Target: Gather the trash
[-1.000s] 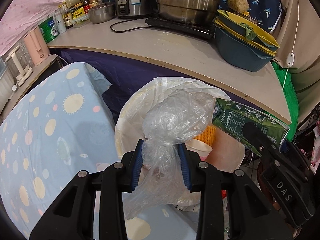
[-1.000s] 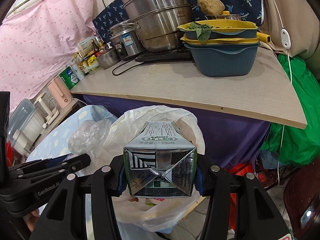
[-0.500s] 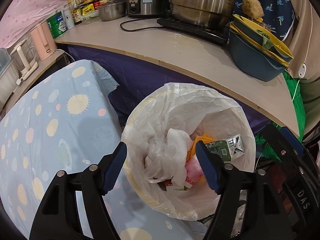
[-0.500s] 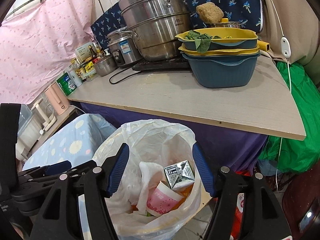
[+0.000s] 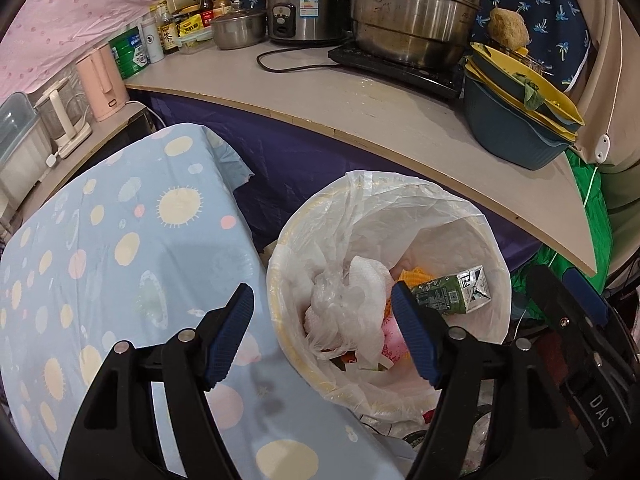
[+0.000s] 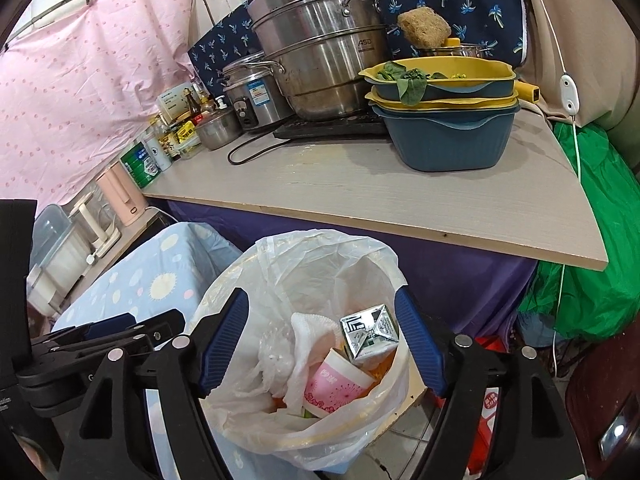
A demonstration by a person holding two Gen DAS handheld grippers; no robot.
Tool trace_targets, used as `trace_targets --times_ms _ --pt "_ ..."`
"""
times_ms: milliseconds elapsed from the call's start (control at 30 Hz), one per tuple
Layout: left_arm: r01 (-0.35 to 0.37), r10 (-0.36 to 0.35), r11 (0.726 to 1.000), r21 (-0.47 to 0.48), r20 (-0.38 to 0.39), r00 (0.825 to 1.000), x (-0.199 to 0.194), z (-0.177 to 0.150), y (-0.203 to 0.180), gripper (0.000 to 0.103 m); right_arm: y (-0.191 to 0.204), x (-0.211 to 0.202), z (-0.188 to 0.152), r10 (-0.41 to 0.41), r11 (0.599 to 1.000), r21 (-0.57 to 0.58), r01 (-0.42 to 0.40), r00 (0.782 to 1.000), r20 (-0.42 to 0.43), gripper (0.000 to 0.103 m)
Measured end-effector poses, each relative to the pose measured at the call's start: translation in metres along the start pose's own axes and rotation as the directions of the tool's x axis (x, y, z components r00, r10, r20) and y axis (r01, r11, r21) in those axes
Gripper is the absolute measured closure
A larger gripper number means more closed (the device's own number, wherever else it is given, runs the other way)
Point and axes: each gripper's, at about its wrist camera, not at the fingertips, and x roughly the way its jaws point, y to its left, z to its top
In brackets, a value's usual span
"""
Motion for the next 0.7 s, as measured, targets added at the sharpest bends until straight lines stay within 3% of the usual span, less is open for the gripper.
trace_targets --times_ms 367,700 --pt "-0.027 0.028 0.999 -0.018 0.022 0.999 -0.024 -0.018 0.011 0.035 0.018 -0.021 -0.014 -0.001 0.998 -0.058 0.000 1.000 -0.011 0.028" --pt "-0.060 0.062 0.997 -0.040 0.036 0.997 -0.042 -0.040 0.027 0.019 0.026 -0.039 -0.026 -0.013 0.996 -0.087 0.011 1.000 -0.027 0.021"
